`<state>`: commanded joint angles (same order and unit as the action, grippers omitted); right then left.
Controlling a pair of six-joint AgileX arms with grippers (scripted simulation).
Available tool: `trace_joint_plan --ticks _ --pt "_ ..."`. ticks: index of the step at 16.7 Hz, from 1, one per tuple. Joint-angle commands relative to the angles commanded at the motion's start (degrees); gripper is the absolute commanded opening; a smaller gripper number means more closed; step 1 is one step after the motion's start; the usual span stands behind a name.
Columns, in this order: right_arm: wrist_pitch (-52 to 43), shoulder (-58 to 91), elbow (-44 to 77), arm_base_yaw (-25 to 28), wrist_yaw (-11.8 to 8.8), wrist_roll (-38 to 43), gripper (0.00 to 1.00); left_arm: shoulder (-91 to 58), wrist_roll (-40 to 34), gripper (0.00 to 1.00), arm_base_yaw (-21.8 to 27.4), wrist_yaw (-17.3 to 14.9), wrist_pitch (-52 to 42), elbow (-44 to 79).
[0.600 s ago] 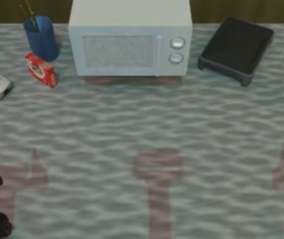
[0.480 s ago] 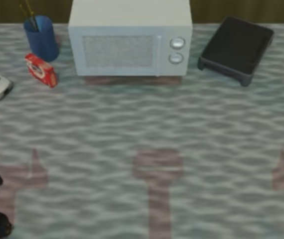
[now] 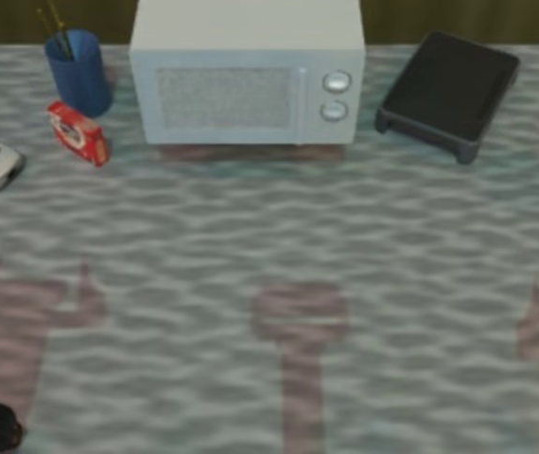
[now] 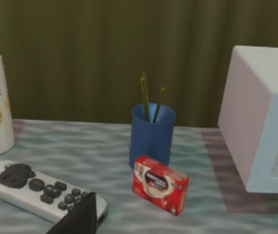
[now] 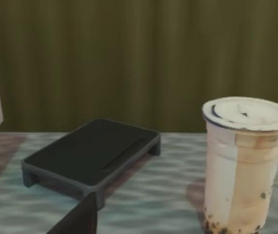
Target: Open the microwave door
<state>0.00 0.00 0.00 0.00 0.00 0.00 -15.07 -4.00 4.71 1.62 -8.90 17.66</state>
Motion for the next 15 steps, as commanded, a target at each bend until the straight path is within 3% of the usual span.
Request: trace_joint_plan --ticks 6,15 --pt "0.00 0.00 0.00 0.00 0.00 0.00 1.00 -25.59 -6.91 1.00 7.61 3.35 -14.68 29.75" --pt "0.00 0.00 0.00 0.00 0.00 0.00 1.00 -74.44 -19.46 1.00 21.41 9.80 -42.08 84.74"
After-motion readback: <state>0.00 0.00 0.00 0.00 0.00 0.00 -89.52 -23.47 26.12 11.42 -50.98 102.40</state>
